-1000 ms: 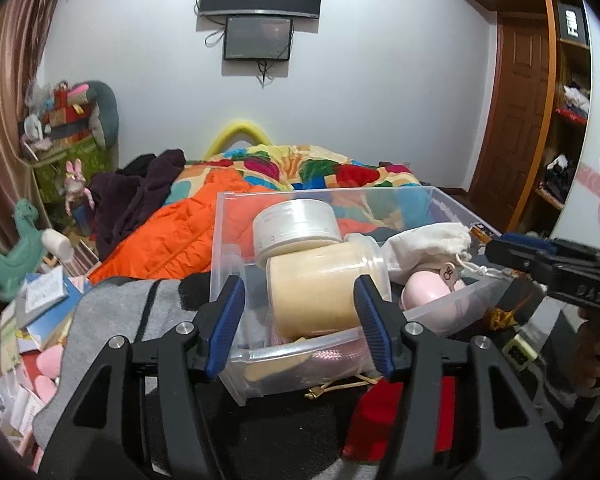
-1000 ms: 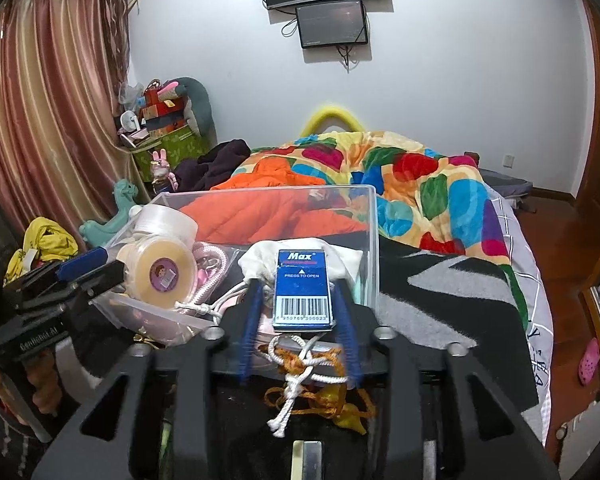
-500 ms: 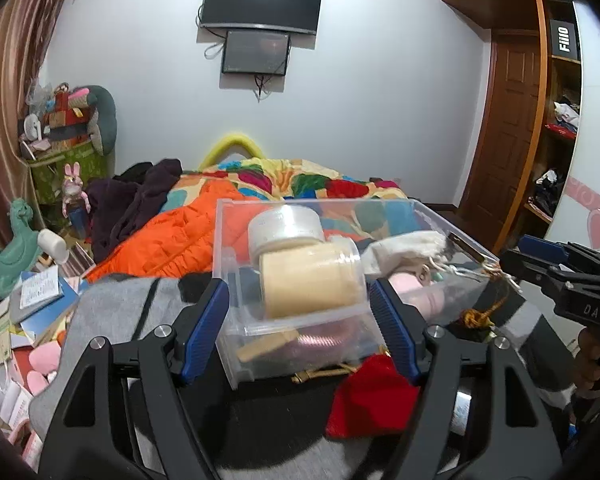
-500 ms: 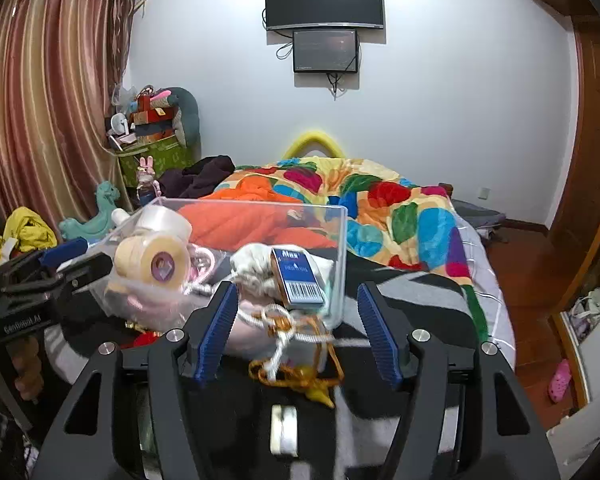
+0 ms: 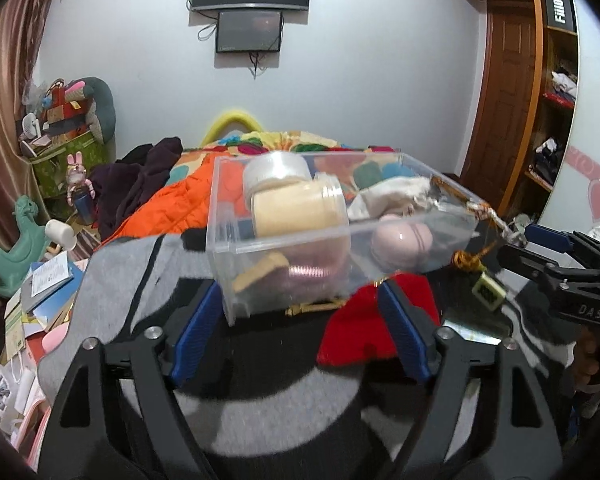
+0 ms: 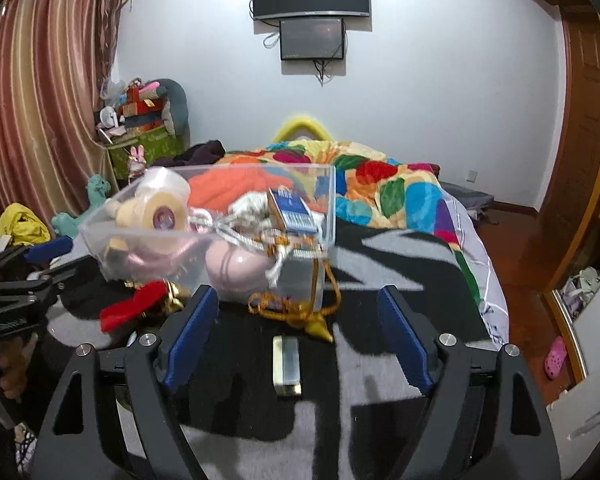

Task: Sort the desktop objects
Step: 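Open both grippers to drop the eraser and card into the box, then grasp the red pouch with the left gripper while the right grasps the yellow-green block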

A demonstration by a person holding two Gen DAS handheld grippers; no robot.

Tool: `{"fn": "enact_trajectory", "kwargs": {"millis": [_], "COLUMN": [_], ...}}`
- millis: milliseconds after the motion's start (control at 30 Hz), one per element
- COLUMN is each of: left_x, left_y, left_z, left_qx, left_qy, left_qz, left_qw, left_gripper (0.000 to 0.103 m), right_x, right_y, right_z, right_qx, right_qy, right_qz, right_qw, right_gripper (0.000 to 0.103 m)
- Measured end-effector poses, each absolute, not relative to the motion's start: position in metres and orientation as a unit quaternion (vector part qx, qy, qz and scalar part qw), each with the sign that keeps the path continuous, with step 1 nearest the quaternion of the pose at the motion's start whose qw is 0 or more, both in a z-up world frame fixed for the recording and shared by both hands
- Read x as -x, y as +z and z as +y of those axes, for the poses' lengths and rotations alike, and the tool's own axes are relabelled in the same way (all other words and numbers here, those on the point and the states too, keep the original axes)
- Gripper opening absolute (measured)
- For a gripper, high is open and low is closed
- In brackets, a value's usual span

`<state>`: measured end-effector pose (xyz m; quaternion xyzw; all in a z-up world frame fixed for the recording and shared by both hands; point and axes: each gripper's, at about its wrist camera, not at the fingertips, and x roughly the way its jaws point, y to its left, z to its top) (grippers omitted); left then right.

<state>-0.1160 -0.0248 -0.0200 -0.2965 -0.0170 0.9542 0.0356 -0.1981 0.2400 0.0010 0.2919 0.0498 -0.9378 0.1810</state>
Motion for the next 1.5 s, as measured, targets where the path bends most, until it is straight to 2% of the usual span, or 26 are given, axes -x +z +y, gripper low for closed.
{"fn": "enact_trajectory", "kwargs": {"millis": [300,533,633,667,900,1033,1133,1233,1333,1500], "left_x": [0.086,0.106,0.115,0.117,0.121,0.117,0.116,0.121,0.129,0.143], "left_y": [-0.022,-0.034,-0.04,-0.041,-0.037,-0.044,-0.048,-0.047,-0.044,-0.042], "left_z": [-0.018,-0.006,-0.003,0.001,0.018,0.015,0.014,0.015,0.022,0.042], "left_qx": [0.306,0.345,0.362,0.364,0.364,0.381,0.389,0.386,0.392,0.376], "left_qy": [0.951,0.938,0.931,0.931,0.927,0.92,0.916,0.919,0.916,0.919], "left_qz": [-0.002,0.024,0.015,0.019,0.076,0.08,0.08,0.081,0.072,0.104], "left_qw": [0.042,0.022,0.033,0.036,0.043,0.053,0.048,0.023,0.046,0.046], "left_gripper": [0.093,0.094,0.094,0.094,0.094,0.094,0.094,0.094,0.094,0.094], "right_x": [0.198,0.201,0.202,0.202,0.202,0.203,0.205,0.206,0.207,0.203], "right_y": [-0.021,-0.04,-0.044,-0.045,-0.048,-0.048,-0.048,-0.047,-0.046,-0.04], "right_z": [0.247,0.249,0.25,0.25,0.256,0.261,0.262,0.263,0.266,0.27], "right_qx": [-0.32,-0.363,-0.37,-0.373,-0.371,-0.368,-0.368,-0.367,-0.367,-0.355], "right_qy": [-0.93,-0.91,-0.906,-0.904,-0.906,-0.908,-0.908,-0.908,-0.908,-0.911], "right_qz": [0.033,0.009,0.005,0.005,-0.008,-0.02,-0.029,-0.032,-0.042,-0.049], "right_qw": [0.179,0.202,0.208,0.21,0.203,0.2,0.199,0.197,0.199,0.202], "right_gripper": [0.079,0.079,0.071,0.066,0.044,0.035,0.029,0.017,0.015,0.015]}}
